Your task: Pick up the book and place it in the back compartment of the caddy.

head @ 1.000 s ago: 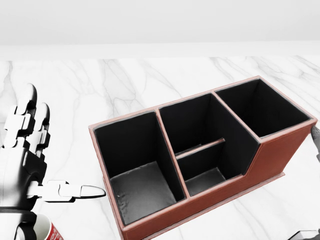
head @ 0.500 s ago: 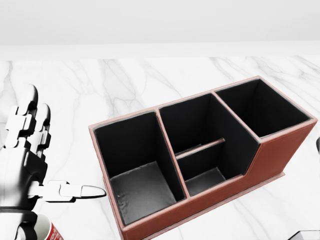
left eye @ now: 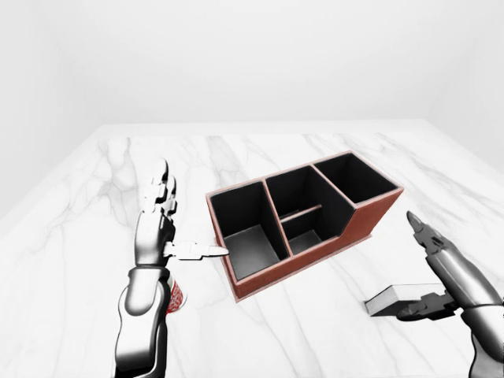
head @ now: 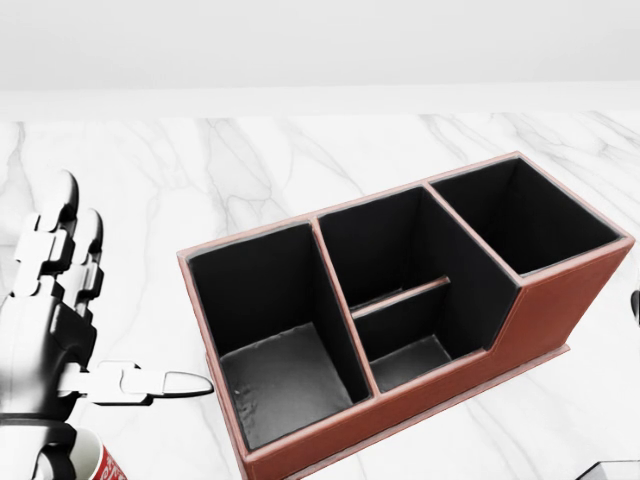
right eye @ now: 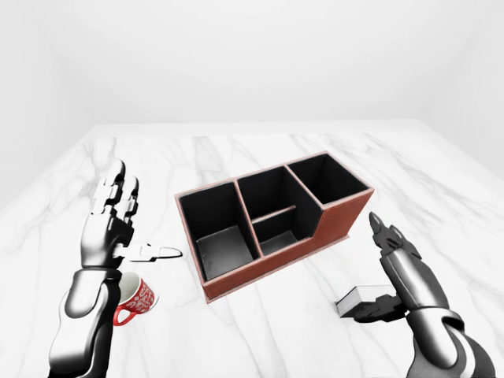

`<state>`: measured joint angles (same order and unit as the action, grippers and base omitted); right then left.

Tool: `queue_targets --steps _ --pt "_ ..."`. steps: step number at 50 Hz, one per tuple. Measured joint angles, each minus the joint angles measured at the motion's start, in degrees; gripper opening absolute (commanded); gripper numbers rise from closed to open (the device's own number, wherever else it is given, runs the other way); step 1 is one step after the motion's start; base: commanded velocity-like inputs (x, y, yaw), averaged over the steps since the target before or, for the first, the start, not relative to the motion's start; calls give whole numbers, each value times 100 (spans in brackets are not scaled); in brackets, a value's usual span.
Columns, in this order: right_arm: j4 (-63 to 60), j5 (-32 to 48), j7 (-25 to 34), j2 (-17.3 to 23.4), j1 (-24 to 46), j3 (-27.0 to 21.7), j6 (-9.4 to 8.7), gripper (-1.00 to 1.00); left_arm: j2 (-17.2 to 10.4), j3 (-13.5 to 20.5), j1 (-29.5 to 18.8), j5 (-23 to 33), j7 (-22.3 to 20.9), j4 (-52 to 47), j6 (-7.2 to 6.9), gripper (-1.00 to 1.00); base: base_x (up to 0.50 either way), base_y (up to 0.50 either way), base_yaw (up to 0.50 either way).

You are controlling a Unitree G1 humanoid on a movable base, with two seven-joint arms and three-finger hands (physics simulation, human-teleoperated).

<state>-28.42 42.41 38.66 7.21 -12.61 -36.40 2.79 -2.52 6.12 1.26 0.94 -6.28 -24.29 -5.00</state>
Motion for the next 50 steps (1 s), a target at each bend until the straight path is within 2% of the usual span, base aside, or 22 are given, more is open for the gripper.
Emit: queue_targets --steps 8,50 --pt "382 39 -219 110 15 -22 221 100 1 -4 5 2 1 -32 0 100 0 0 0" --pt "789 230 -560 228 -13 -164 221 100 4 -4 14 15 -7 -63 0 100 0 0 0"
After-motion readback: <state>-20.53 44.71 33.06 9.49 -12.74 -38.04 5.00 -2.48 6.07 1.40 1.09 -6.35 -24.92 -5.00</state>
